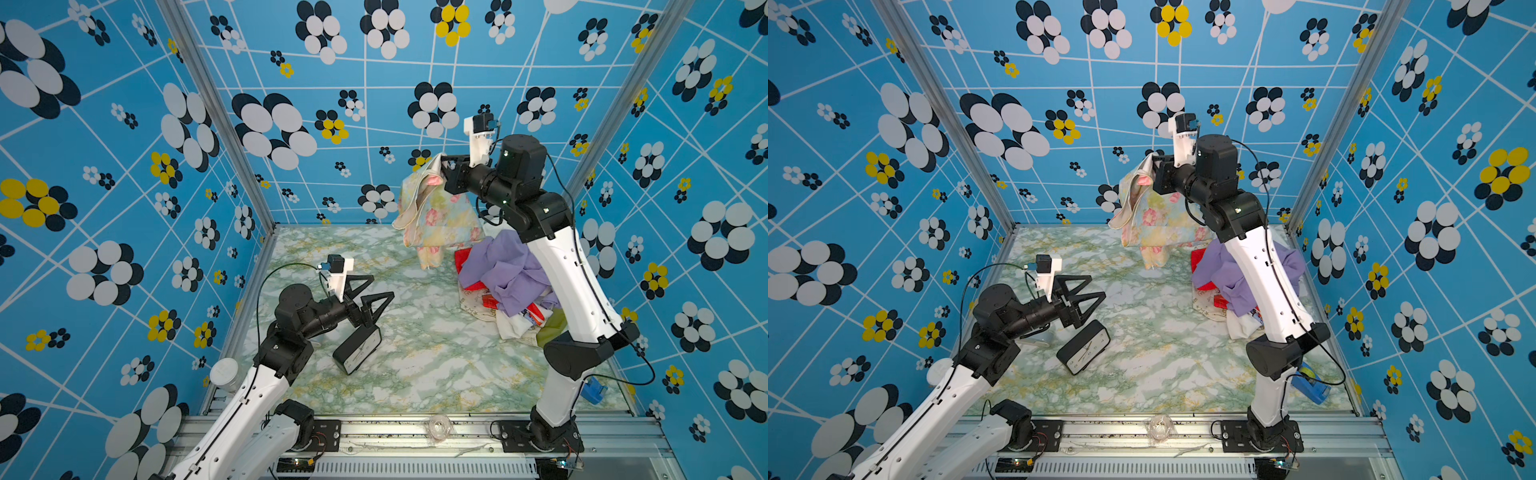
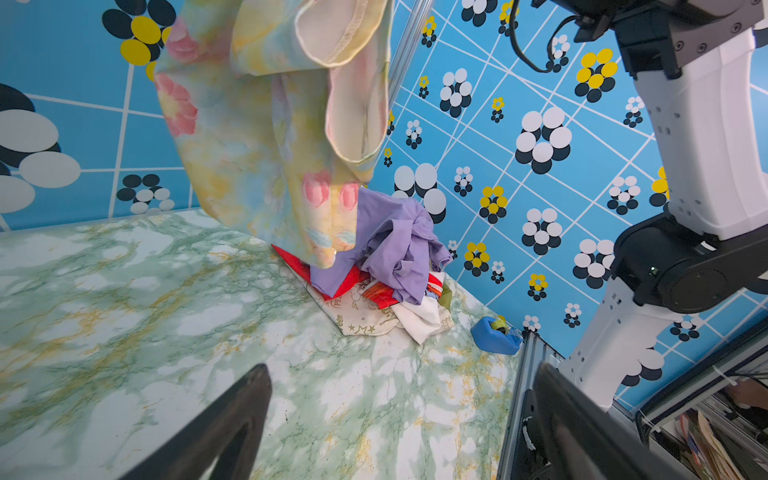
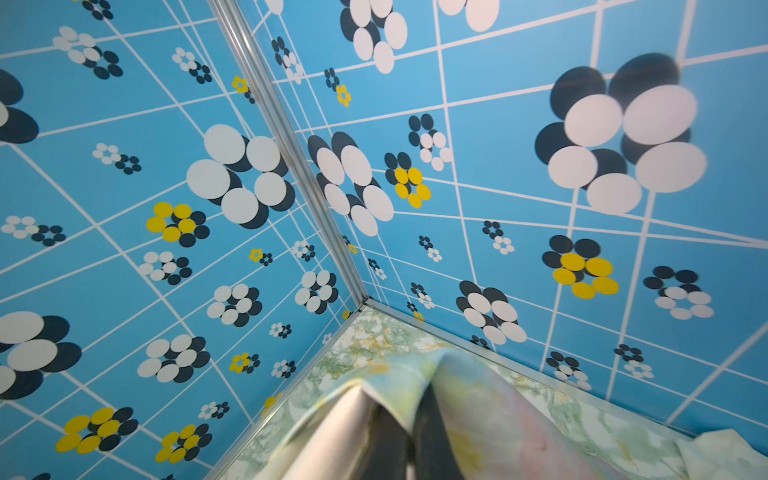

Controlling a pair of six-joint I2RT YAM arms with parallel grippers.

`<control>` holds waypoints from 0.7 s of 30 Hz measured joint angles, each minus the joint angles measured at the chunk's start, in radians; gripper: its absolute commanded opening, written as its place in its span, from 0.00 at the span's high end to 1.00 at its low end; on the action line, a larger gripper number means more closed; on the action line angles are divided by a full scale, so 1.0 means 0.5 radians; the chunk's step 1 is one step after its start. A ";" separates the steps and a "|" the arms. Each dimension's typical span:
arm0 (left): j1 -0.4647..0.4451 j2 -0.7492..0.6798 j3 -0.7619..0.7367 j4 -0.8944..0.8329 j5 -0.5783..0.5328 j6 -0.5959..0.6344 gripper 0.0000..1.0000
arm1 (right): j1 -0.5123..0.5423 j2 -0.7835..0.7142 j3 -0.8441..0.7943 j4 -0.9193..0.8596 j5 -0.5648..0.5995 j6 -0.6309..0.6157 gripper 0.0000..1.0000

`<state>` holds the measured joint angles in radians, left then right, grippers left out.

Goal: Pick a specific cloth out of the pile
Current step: 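Carry the floral cloth toward the open table area farther from the pile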

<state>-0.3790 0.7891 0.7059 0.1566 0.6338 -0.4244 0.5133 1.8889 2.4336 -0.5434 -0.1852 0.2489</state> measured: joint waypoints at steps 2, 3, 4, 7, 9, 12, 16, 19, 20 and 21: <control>0.001 -0.032 0.000 -0.024 -0.008 0.006 0.01 | 0.037 0.089 0.037 0.002 -0.050 0.041 1.00; 0.000 -0.051 -0.001 -0.040 -0.014 0.012 0.01 | 0.053 0.131 0.050 0.002 -0.076 0.063 1.00; 0.001 -0.066 -0.001 -0.050 -0.020 0.013 0.01 | 0.065 0.171 0.060 0.004 -0.099 0.088 1.00; 0.001 -0.120 -0.011 -0.075 -0.043 0.014 0.01 | 0.101 0.293 0.087 0.016 -0.175 0.163 1.00; 0.000 -0.153 -0.018 -0.090 -0.051 0.014 0.01 | 0.130 0.367 0.105 0.034 -0.221 0.212 1.00; 0.000 -0.197 -0.027 -0.111 -0.066 0.014 0.01 | 0.191 0.478 0.134 0.079 -0.284 0.285 1.00; 0.000 -0.253 -0.050 -0.123 -0.076 0.014 0.01 | 0.266 0.655 0.239 0.211 -0.376 0.414 1.00; 0.000 -0.305 -0.066 -0.163 -0.088 0.014 0.01 | 0.292 0.777 0.264 0.356 -0.465 0.546 1.00; 0.000 -0.325 -0.074 -0.167 -0.089 0.014 0.01 | 0.297 0.823 0.269 0.416 -0.498 0.599 1.00; 0.000 -0.344 -0.079 -0.172 -0.093 0.014 0.01 | 0.301 0.864 0.272 0.463 -0.528 0.645 1.00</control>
<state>-0.3790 0.6170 0.6666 0.0704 0.5873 -0.4171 0.6640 2.3211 2.5698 -0.3119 -0.4492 0.5713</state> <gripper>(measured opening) 0.992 0.049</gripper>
